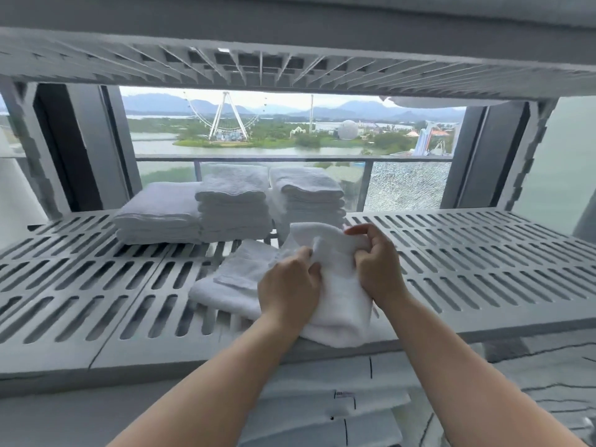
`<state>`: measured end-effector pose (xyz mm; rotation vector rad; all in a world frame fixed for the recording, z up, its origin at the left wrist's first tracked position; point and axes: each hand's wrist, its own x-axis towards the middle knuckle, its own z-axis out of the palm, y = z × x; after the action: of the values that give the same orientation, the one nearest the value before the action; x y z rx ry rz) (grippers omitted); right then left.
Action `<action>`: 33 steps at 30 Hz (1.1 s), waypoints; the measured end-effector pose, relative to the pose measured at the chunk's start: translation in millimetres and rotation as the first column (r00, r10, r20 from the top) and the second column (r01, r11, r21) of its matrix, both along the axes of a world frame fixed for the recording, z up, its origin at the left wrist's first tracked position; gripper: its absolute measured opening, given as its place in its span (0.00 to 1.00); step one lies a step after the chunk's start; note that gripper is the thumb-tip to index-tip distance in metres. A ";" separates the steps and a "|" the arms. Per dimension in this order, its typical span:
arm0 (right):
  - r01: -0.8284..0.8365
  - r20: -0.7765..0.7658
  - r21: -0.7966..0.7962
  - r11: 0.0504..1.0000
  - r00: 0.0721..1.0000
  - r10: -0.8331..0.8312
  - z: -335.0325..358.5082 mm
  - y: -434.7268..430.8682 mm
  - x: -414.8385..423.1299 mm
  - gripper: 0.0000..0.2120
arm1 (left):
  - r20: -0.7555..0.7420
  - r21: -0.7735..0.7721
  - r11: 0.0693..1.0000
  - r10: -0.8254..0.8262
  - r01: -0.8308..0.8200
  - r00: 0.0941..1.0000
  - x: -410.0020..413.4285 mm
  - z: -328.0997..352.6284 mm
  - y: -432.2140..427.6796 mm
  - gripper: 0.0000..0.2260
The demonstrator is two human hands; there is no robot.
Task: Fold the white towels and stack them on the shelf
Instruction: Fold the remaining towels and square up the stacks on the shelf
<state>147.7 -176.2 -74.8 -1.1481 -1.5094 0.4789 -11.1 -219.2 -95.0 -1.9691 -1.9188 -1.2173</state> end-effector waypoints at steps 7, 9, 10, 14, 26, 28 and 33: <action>0.063 0.025 0.023 0.998 0.998 -0.064 -1.7 26.2 133.8 0.26 | -0.008 0.014 0.999 -0.034 0.035 0.999 126.8 8.7 29.3 0.13; 0.078 0.029 0.010 0.997 0.996 -0.079 -4.2 33.4 163.2 0.27 | -0.005 -0.008 0.998 -0.057 0.057 0.998 155.2 8.7 35.7 0.14; 0.088 0.029 0.007 0.996 0.996 -0.088 -5.9 37.7 176.1 0.26 | -0.007 -0.025 0.997 -0.074 0.074 0.997 167.1 8.1 39.3 0.14; 0.134 0.007 -0.003 0.991 0.991 -0.134 -12.1 57.6 216.8 0.26 | -0.025 -0.084 0.979 -0.191 0.188 0.981 204.0 5.4 59.3 0.19; 0.472 0.019 0.024 0.881 0.881 -0.473 -10.0 124.7 321.5 0.23 | 0.119 -0.247 0.797 -0.539 0.551 0.834 305.3 8.4 150.2 0.32; 0.512 0.003 0.001 0.859 0.859 -0.512 -11.7 136.3 335.6 0.23 | 0.144 -0.257 0.788 -0.542 0.560 0.828 319.9 10.6 167.7 0.33; 0.566 -0.107 -0.236 0.790 0.793 -0.600 -27.1 165.3 358.9 0.21 | 0.356 -0.264 0.838 -0.375 0.477 0.856 333.9 24.5 203.2 0.30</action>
<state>506.6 -10.9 -101.9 -1.6064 -0.8888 0.2848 322.7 -15.9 -70.5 -2.6575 -1.9937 -1.4230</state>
